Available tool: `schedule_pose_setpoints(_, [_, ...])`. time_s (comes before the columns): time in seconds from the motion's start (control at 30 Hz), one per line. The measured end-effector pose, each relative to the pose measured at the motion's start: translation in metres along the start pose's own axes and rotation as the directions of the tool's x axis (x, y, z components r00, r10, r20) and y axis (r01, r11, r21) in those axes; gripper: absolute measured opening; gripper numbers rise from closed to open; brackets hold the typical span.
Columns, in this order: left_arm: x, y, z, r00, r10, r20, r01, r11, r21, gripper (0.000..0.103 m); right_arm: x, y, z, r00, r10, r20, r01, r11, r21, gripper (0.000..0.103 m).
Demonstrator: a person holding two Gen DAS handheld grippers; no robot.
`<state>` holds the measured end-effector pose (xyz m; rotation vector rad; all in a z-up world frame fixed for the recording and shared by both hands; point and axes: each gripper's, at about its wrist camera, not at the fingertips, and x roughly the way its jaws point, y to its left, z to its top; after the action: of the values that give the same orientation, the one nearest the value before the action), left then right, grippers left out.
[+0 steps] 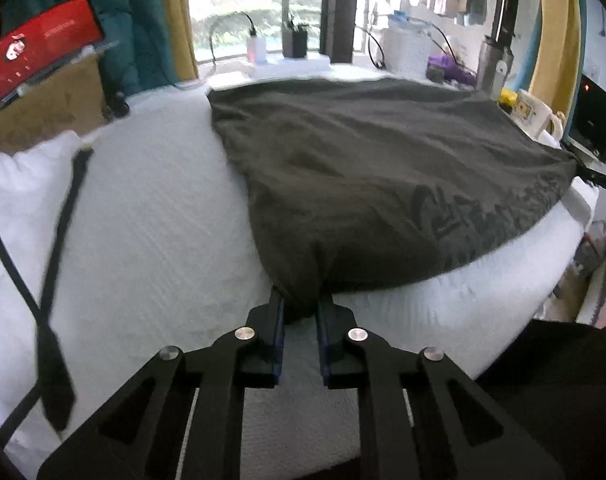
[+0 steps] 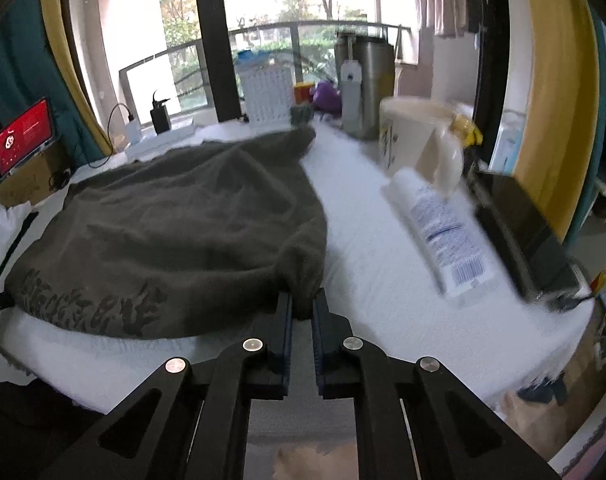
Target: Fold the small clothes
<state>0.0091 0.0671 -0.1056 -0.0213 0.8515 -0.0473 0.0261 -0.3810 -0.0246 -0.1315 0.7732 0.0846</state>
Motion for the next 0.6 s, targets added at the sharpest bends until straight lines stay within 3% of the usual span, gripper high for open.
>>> schedule_pose_setpoints(0.27, [-0.044, 0.010, 0.019, 0.995, -0.005, 0.098, 0.006, 1.000, -0.017, 0.010, -0.015, 0.003, 0.013, 1.000, -0.019, 0.009, 0.020, 0.998, -0.054, 0.008])
schedule_pose_setpoints(0.5, [-0.016, 0.012, -0.003, 0.999, -0.013, -0.038, 0.013, 1.000, -0.011, 0.010, 0.012, -0.007, -0.031, 0.991, -0.024, -0.133, 0.019, 0.999, -0.039, 0.008])
schedule_pose_setpoints(0.6, [-0.016, 0.011, -0.009, 0.998, -0.019, -0.059, 0.018, 1.000, -0.012, 0.010, 0.009, -0.006, -0.037, 0.991, -0.027, -0.131, 0.022, 0.999, -0.041, 0.008])
